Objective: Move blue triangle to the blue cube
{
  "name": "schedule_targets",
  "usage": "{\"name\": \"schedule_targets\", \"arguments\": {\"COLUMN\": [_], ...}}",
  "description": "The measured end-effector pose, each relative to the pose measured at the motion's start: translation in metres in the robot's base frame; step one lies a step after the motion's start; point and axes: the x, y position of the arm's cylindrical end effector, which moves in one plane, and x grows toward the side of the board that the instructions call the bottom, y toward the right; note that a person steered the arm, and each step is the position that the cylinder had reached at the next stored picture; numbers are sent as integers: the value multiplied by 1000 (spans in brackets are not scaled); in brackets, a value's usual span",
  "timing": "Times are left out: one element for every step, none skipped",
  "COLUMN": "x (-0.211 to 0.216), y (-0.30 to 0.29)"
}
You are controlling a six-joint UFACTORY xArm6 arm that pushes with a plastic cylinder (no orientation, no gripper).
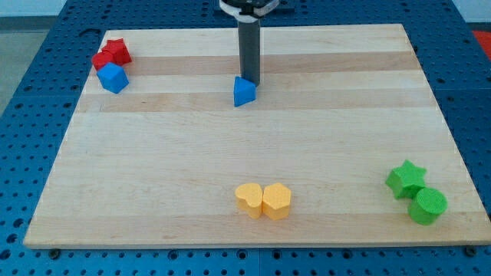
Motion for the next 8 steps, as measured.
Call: {"name": "schedule_targets", "arguments": {"x": [-1,1,15,19,19,19,19,19], "y": [33,82,71,18,-36,-90,-132,-100]}}
